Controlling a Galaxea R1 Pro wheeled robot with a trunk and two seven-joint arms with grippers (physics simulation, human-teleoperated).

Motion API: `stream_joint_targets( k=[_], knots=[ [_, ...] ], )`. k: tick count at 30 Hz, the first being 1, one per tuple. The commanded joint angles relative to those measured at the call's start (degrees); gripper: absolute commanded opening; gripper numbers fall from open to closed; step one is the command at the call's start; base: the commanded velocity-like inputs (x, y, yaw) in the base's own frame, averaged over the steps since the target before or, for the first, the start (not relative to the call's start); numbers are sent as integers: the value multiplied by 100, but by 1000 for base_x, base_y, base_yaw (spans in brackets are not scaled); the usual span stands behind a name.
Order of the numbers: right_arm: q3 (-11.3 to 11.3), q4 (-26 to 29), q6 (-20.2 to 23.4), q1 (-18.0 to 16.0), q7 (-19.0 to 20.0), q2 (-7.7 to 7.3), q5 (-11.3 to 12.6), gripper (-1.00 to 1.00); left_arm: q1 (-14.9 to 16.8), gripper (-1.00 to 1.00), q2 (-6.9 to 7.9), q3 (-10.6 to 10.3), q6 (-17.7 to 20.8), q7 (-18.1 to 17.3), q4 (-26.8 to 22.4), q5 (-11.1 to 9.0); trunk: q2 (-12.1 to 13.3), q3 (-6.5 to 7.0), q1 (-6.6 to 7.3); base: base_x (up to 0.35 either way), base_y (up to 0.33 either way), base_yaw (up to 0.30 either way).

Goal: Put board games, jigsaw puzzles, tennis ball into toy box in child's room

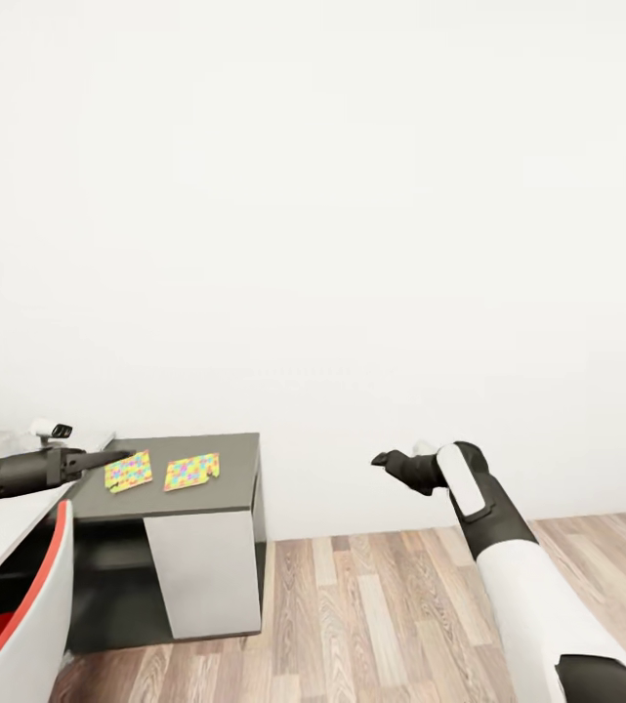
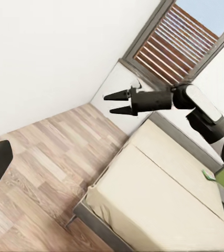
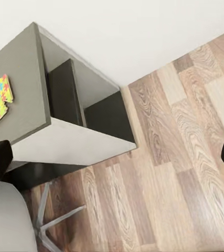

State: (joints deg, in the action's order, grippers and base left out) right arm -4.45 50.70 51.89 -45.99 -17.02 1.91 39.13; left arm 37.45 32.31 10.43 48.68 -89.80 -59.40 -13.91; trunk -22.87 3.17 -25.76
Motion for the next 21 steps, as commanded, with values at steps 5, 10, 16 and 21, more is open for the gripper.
stream_joint_targets(
  k=[5, 10, 16, 21],
  knots=[
    [7, 29, -322, 323, -50, 3, 26, 100, -48, 100, 3, 2, -156, -20, 65, -17, -4, 23, -2, 0, 0, -257],
    [29, 37, -877, 779, -55, 4, 20, 100, -74, 100, 0, -3, -313, -20, 261, -9, -4, 49, -2, 0, 0, -255],
    [84, 31, -1434, 1188, -51, 48, 6, 100, -187, 100, 3, 1, -620, -20, 434, -7, -4, 75, -2, 0, 0, -189],
    [563, 42, -1680, 1414, -54, 83, -2, 100, -236, 100, 3, 0, -717, -20, 542, 0, -4, 80, -2, 0, 0, -40]
  ],
)
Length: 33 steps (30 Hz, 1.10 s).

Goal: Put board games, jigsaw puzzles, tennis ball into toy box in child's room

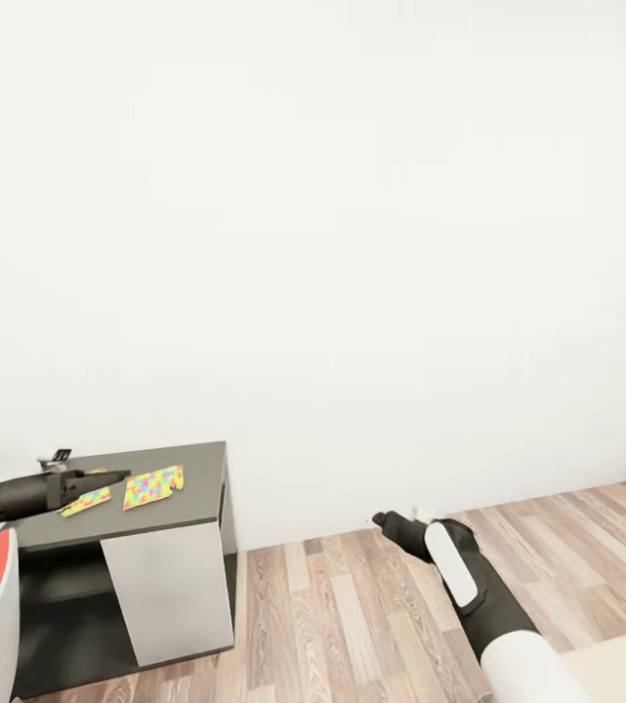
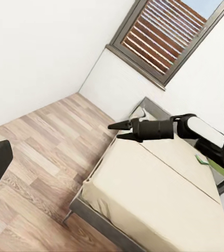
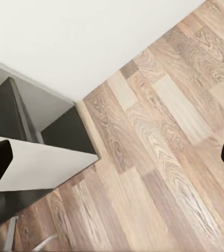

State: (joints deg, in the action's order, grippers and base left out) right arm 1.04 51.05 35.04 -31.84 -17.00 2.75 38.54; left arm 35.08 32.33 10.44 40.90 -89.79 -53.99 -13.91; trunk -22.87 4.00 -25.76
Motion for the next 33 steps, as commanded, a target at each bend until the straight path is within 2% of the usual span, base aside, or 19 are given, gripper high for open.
stream_joint_targets(
  k=[1, 2, 3, 4, 6, 11, 14, 19, 33],
  knots=[
    [116, 8, -50, 16, -57, 2, 57, 100, -3, 100, 1, -1, 47, -21, 10, 0, -5, -3, -2, 0, 0, -16],
    [331, 12, -160, 38, -60, 6, 57, 100, -9, 100, 1, 0, 29, -21, 23, 1, -5, -4, -2, 0, 0, -5],
    [441, 13, -208, 47, -63, 8, 57, 100, -11, 100, 1, 1, 23, -21, 26, 1, -5, -6, -2, 0, 0, 7],
    [656, 15, -289, 59, -68, 10, 57, 100, -13, 100, 5, 1, 13, -21, 30, 0, -5, -9, -2, 0, 0, 38],
    [950, 17, -365, 70, -75, 13, 57, 100, -16, 100, 7, 1, 5, -21, 36, 1, -5, -18, -2, 0, 0, 53],
    [1354, 3, -461, 85, -97, 17, 60, 100, -18, 100, 3, -4, -3, -21, 44, 2, -5, -42, -2, 0, 0, 30],
    [1417, 11, -499, 88, -91, 1, 65, 100, -18, 100, -10, -6, -9, -21, 46, 2, -5, -48, -2, 0, 0, 8],
    [1447, -7, -528, 90, -80, -41, 86, 100, -19, 100, -114, -7, -12, -21, 47, 8, -5, -53, -2, 0, 0, -67],
    [1448, -15, -542, 90, -105, 13, 147, 100, -87, 100, -138, -4, -12, -21, 47, 4, -5, -57, -2, 0, 14, -258]
  ],
)
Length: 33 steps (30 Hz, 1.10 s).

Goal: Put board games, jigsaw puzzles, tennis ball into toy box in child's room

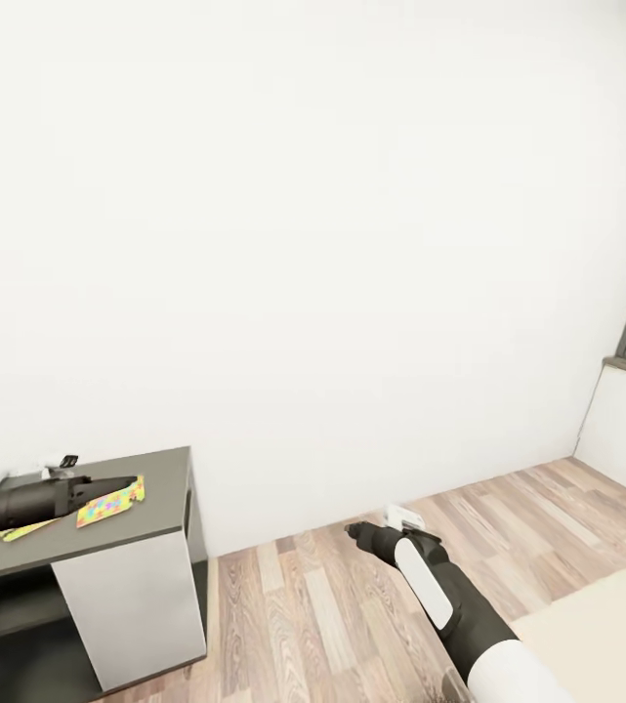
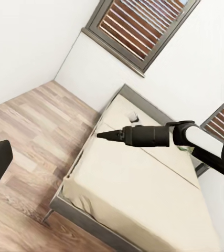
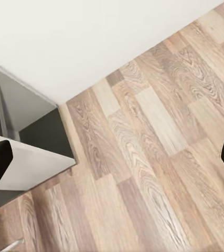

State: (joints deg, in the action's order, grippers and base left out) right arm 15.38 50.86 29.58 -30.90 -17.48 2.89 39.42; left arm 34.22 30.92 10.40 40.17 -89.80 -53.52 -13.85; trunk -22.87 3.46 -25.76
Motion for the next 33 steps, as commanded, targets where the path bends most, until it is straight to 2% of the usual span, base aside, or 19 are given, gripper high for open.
stream_joint_targets(
  k=[1, 18, 33],
  knots=[
    [15, 4, 4, -4, -58, -1, 59, 100, -2, 100, 3, 1, 61, -20, -1, -2, -5, -4, -2, 0, 48, -275],
    [18, -29, 13, -4, -45, -15, 47, 100, -3, 100, 6, 6, 61, -20, -1, -4, -5, -78, -2, 0, 11, -251],
    [22, -40, -2, -4, -47, -4, 34, 100, -3, 100, 1, 0, 61, -20, -1, -4, -5, -93, -2, 0, 28, -34]
  ],
)
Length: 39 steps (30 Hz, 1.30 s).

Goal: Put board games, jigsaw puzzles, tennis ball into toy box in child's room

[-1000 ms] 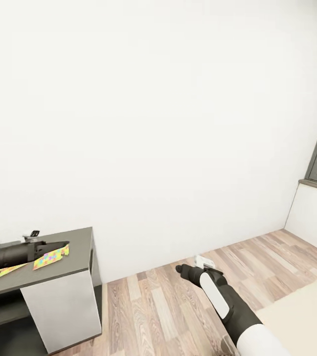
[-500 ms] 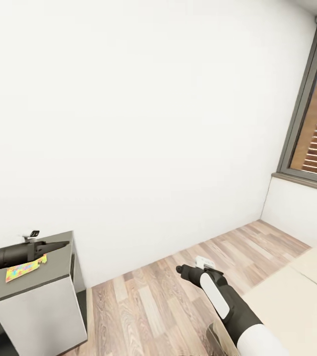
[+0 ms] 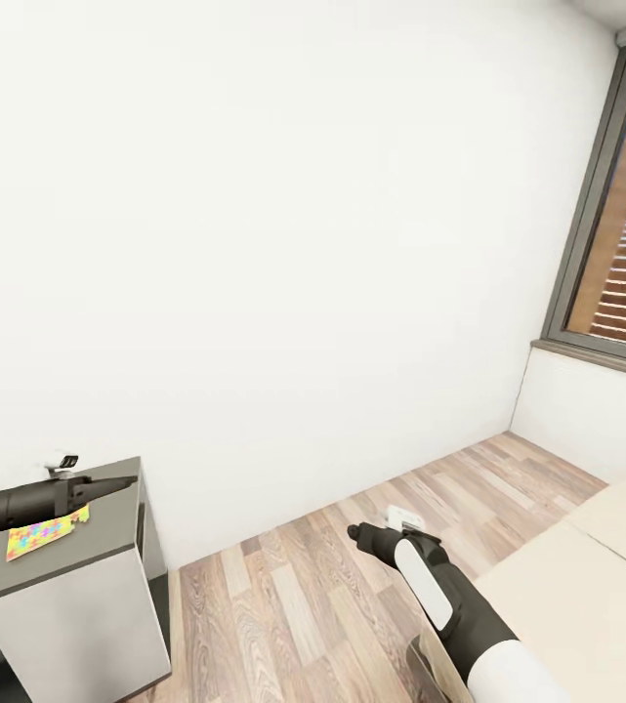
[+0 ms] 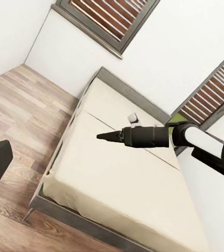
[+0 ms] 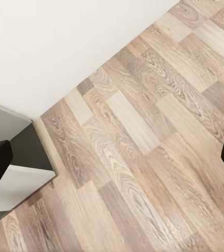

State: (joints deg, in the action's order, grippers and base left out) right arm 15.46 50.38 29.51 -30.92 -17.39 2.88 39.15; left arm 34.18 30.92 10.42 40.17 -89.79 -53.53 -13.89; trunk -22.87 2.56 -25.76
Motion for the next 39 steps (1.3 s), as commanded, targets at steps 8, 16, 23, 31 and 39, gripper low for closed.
stream_joint_targets(
  k=[8, 16, 23, 31, 39],
  knots=[
    [18, -3, 3, -2, -56, 2, 47, 100, 1, 100, 1, -4, 61, -21, 1, 0, -5, -3, -2, -6, 1, -1],
    [13, -10, -5, 5, -43, 2, 89, 100, 1, 100, 0, -5, 61, -21, 1, 0, -5, -3, -2, -15, 0, 0],
    [10, -8, -36, 109, -37, 2, 89, 100, 1, 100, -6, -5, 61, -21, 1, 0, -5, -3, -2, -2, 0, 0],
    [-1, -3, -35, 128, -36, 6, 102, 100, 1, 100, -7, -5, 61, -21, 1, 0, -5, -3, -2, 0, 0, -51],
    [-6, -6, -40, 129, -36, 11, 103, 100, 1, 100, -7, -5, 61, -21, 1, 0, -5, -3, -2, -62, 0, -193]
  ],
)
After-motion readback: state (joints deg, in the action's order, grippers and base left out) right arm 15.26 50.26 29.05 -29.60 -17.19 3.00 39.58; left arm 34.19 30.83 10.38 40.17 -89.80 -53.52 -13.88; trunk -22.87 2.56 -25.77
